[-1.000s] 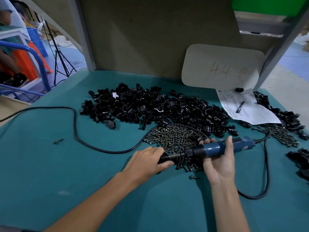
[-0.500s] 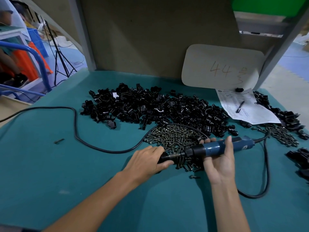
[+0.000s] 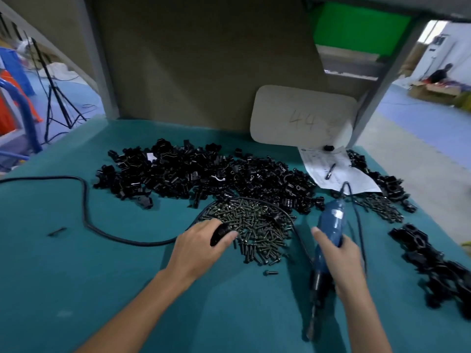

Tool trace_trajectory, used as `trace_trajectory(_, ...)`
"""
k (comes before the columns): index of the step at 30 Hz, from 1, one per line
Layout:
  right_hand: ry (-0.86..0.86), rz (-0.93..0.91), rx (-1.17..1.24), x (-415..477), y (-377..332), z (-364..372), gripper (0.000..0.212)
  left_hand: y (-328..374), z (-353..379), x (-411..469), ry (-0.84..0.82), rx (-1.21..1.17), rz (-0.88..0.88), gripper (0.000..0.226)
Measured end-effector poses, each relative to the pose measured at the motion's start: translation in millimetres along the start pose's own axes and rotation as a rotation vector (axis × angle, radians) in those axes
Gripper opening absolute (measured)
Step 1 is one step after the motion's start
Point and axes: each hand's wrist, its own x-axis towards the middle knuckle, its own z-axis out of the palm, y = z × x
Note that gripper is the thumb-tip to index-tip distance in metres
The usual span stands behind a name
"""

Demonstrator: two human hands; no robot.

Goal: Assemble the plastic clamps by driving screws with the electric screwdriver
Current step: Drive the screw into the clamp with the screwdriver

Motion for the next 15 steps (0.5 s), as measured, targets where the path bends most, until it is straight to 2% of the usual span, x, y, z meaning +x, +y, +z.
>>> trace_trajectory(2, 0.005, -0.046, -0.258, -7.4, -4.1, 0.5, 0.043, 6.4, 4.2, 1.8, 0.039, -0.080, -0.038, 0.040)
trace_trajectory(4, 0.007, -0.074, -0.415, -14.7, -6.5, 3.2, 0.042, 18.2, 11.3, 2.4, 0.078, -0.159, -0.047, 0.037)
trace_trajectory(6, 0.093, -0.199, -0.527, -21.6, -7.8, 5.5, 0.049, 36.2, 18.6, 4.1, 0.114, -0.214, -0.033, 0.040)
trace_trajectory(7, 0.095, -0.281, -0.514, -27.6, -11.9, 6.1, 0.052, 47.3, 21.0, 5.4, 0.135, -0.232, -0.012, 0.041)
trace_trajectory(8, 0.019, -0.339, -0.419, -34.8, -17.7, 6.2, 0.052, 58.4, 23.3, 6.8, 0.160, -0.244, 0.022, 0.040)
trace_trajectory(11, -0.381, -0.297, -0.045, -58.6, -35.1, 11.1, 0.036, 89.6, 34.3, 7.0, 0.171, -0.259, 0.167, 0.048)
trace_trajectory(12, -0.401, -0.323, -0.007, -61.1, -34.5, 12.6, 0.032, 97.2, 37.5, 6.2, 0.159, -0.277, 0.200, 0.053)
trace_trajectory(15, -0.251, -0.363, 0.081, -62.0, -29.2, 1.8, 0.024, 111.5, 42.4, 7.1, 0.136, -0.371, 0.287, 0.051)
